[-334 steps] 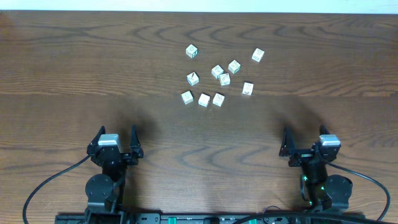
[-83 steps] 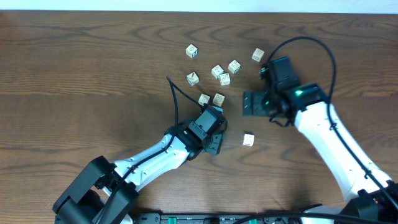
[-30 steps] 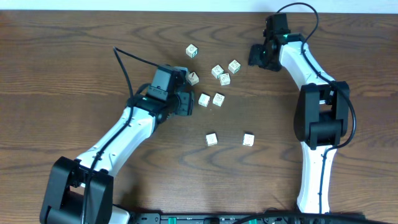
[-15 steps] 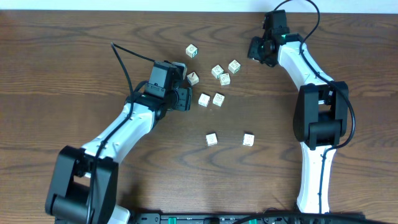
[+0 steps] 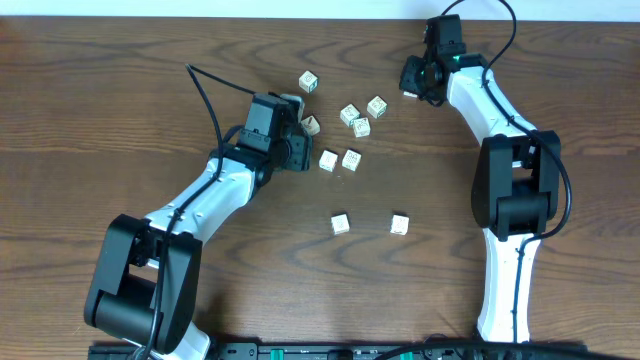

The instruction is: Lift 5 blocks

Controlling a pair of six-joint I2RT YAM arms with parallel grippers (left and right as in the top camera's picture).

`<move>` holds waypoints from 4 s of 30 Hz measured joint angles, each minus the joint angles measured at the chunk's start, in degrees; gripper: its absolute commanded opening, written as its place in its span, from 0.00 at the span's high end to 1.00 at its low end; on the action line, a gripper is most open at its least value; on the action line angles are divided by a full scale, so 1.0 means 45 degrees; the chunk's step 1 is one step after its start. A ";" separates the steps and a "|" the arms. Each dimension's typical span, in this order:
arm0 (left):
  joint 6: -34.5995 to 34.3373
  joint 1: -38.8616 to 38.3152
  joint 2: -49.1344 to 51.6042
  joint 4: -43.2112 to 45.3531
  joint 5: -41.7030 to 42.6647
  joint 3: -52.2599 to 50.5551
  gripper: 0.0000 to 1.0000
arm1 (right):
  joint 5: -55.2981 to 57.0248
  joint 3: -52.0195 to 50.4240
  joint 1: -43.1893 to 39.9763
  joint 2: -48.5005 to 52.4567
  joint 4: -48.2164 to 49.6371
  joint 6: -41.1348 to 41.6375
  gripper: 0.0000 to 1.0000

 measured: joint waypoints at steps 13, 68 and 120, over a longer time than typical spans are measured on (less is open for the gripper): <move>-0.0005 0.0000 0.0758 0.0651 0.0000 0.0287 0.32 | 0.0068 0.0175 -0.0010 0.0044 -0.0257 -0.0073 0.81; 0.0563 0.0185 0.1511 0.0996 -0.0583 0.0976 0.33 | 0.0651 0.2132 0.0719 0.0714 -0.2263 -0.1151 0.46; 0.1608 0.0568 0.3818 0.0277 -0.0583 0.3298 0.27 | 0.0408 0.2239 0.0947 0.1666 -0.0981 -0.0801 0.81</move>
